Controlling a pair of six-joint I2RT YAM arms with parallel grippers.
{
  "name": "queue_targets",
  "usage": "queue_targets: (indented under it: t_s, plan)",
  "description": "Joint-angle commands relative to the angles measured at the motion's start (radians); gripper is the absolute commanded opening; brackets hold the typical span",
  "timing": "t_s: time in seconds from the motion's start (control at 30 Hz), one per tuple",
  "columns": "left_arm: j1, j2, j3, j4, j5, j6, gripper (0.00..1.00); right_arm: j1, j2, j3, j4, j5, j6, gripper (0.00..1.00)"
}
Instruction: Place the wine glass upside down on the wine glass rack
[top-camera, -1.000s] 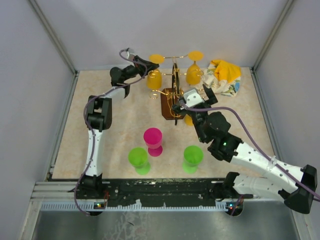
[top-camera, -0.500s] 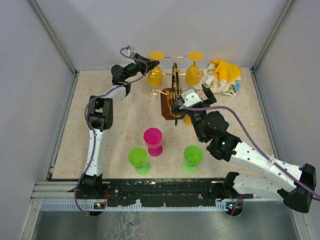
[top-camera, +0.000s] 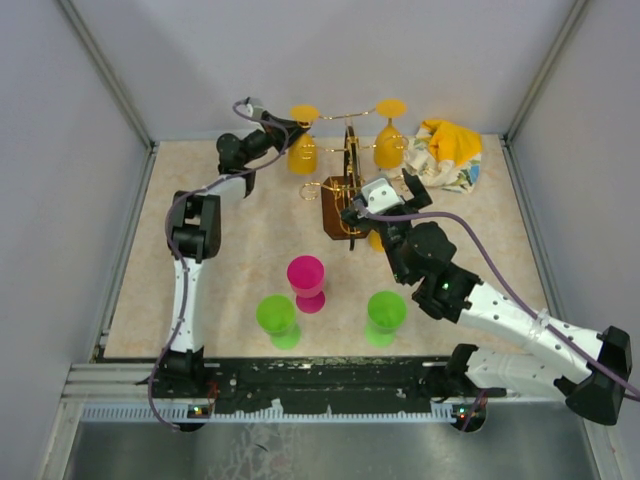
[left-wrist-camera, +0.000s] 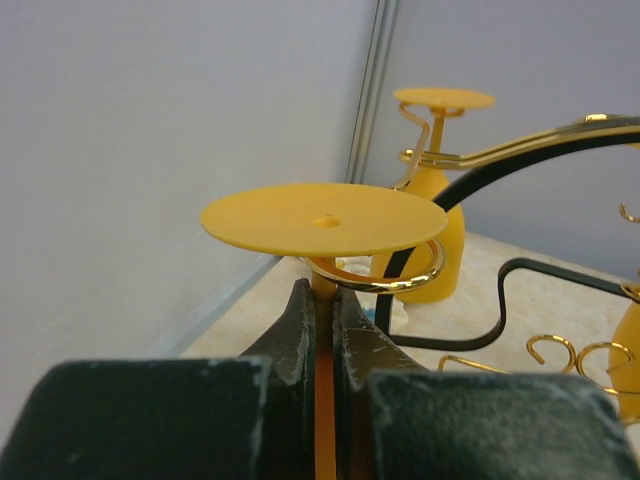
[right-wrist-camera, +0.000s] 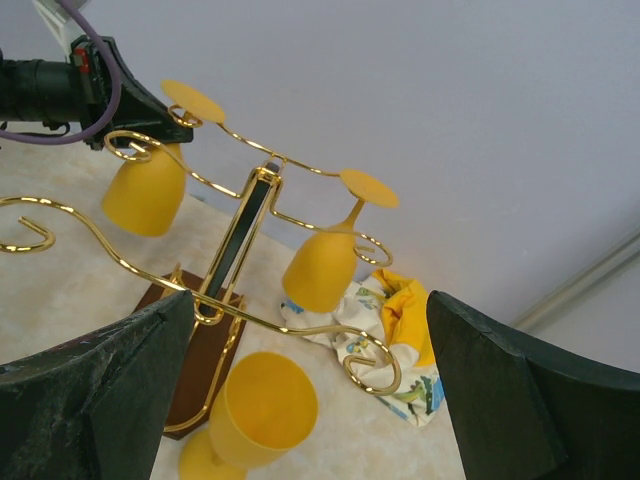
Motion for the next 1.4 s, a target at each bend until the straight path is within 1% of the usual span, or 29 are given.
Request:
queue_targets:
  t_s: [0.0, 0.13, 0.43, 0.57, 0.63, 0.67, 0.7, 0.77, 0.8, 0.83, 0.97, 1.1, 1.17, 1.27, 1.37]
  plan:
    - [0.02, -0.098, -0.118, 0.065, -0.005, 0.048, 0.0, -0.01, -0.007, 0.056, 0.032, -0.008, -0.012, 0.99]
    - [0.022, -0.132, -0.181, 0.089, 0.005, 0.063, 0.0, -0.01, -0.008, 0.055, 0.032, -0.007, -0.013, 0.99]
    - [0.019, -0.158, -0.247, 0.196, 0.026, 0.005, 0.0, -0.011, -0.012, 0.051, 0.025, -0.002, -0.012, 0.99]
    - [-0.001, -0.194, -0.299, 0.184, 0.055, 0.056, 0.0, -0.01, -0.008, 0.047, 0.029, -0.003, -0.01, 0.99]
    - [-0.009, -0.206, -0.316, 0.171, 0.056, 0.08, 0.04, -0.011, -0.006, 0.047, 0.029, -0.003, -0.01, 0.99]
    - [-0.01, -0.208, -0.319, 0.174, 0.054, 0.08, 0.09, -0.011, -0.004, 0.047, 0.03, -0.003, -0.009, 0.99]
    - [-0.01, -0.206, -0.321, 0.181, 0.052, 0.074, 0.2, -0.01, -0.004, 0.048, 0.029, -0.004, -0.007, 0.99]
    - [-0.009, -0.2, -0.327, 0.2, 0.045, 0.057, 0.38, -0.011, -0.004, 0.046, 0.029, -0.004, -0.006, 0.99]
    - [-0.008, -0.201, -0.33, 0.206, 0.043, 0.052, 0.44, -0.012, -0.005, 0.045, 0.029, -0.004, -0.005, 0.99]
    - [-0.007, -0.201, -0.331, 0.209, 0.04, 0.049, 0.47, -0.012, -0.006, 0.044, 0.029, -0.004, -0.004, 0.99]
    - [-0.002, -0.215, -0.361, 0.227, 0.033, 0.037, 0.51, -0.013, -0.004, 0.043, 0.028, -0.004, 0.0, 0.99]
    - [0.016, -0.247, -0.433, 0.257, 0.017, 0.03, 0.59, -0.016, -0.001, 0.044, 0.021, -0.004, 0.009, 0.99]
    - [0.031, -0.265, -0.475, 0.288, 0.011, 0.011, 0.59, -0.018, -0.003, 0.045, 0.014, -0.002, 0.017, 0.99]
    - [0.06, -0.298, -0.551, 0.345, 0.003, -0.017, 0.57, -0.022, -0.004, 0.05, -0.001, 0.001, 0.033, 0.99]
    - [0.083, -0.357, -0.645, 0.364, -0.019, -0.007, 0.56, -0.039, -0.001, 0.074, -0.055, 0.0, 0.072, 0.99]
